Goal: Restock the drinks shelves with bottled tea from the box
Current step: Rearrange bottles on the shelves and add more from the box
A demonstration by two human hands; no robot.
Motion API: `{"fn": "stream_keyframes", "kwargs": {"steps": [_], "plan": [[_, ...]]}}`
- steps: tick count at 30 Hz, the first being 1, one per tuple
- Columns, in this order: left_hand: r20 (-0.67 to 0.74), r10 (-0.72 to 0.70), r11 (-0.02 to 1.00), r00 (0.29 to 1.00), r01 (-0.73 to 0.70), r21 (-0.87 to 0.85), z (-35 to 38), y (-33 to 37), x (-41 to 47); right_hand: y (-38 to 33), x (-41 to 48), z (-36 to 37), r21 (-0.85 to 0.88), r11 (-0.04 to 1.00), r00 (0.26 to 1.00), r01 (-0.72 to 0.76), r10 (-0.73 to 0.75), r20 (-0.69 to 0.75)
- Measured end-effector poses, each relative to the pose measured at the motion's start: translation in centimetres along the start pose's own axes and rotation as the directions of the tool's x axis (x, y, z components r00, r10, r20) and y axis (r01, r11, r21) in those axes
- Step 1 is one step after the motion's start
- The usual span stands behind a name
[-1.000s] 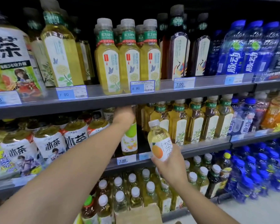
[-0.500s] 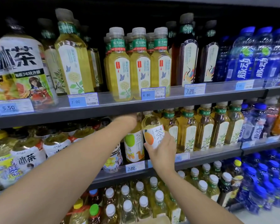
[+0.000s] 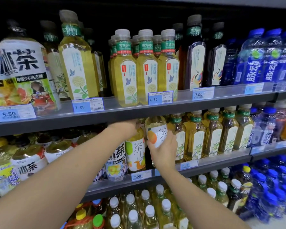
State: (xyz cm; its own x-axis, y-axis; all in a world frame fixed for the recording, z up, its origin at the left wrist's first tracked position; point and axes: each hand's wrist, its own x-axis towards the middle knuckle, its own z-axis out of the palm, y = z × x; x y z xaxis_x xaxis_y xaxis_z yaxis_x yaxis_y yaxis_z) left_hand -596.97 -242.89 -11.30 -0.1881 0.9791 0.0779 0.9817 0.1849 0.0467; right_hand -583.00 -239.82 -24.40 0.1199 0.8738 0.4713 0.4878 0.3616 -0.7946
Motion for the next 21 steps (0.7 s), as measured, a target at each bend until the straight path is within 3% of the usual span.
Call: {"fn": "stream_keyframes", "kwargs": {"steps": [5, 9, 14, 21], "plan": [[-0.116, -0.043, 0.999, 0.992, 0.045, 0.019, 1.0, -0.1, -0.1, 0.4, -0.4, 2.3, 0.099, 0.993, 0.997, -0.071, 0.069, 0.019], [-0.294, 0.017, 0.987, 0.956, 0.030, 0.156, 2.6, 0.5, -0.5, 1.5, -1.4, 2.9, 0.087, 0.994, 0.996, -0.071, 0.065, 0.068], [-0.485, -0.011, 0.964, 0.875, 0.138, 0.228, 6.3, 0.1, -2.1, 2.9, -2.6, 1.5, -0.016, 0.998, 0.986, -0.060, 0.061, 0.153], [-0.461, 0.001, 0.936, 0.887, 0.161, 0.312, 12.0, 0.2, -5.7, 3.0, -3.8, 0.8, -0.088, 0.995, 0.963, -0.040, 0.062, 0.262]]}}
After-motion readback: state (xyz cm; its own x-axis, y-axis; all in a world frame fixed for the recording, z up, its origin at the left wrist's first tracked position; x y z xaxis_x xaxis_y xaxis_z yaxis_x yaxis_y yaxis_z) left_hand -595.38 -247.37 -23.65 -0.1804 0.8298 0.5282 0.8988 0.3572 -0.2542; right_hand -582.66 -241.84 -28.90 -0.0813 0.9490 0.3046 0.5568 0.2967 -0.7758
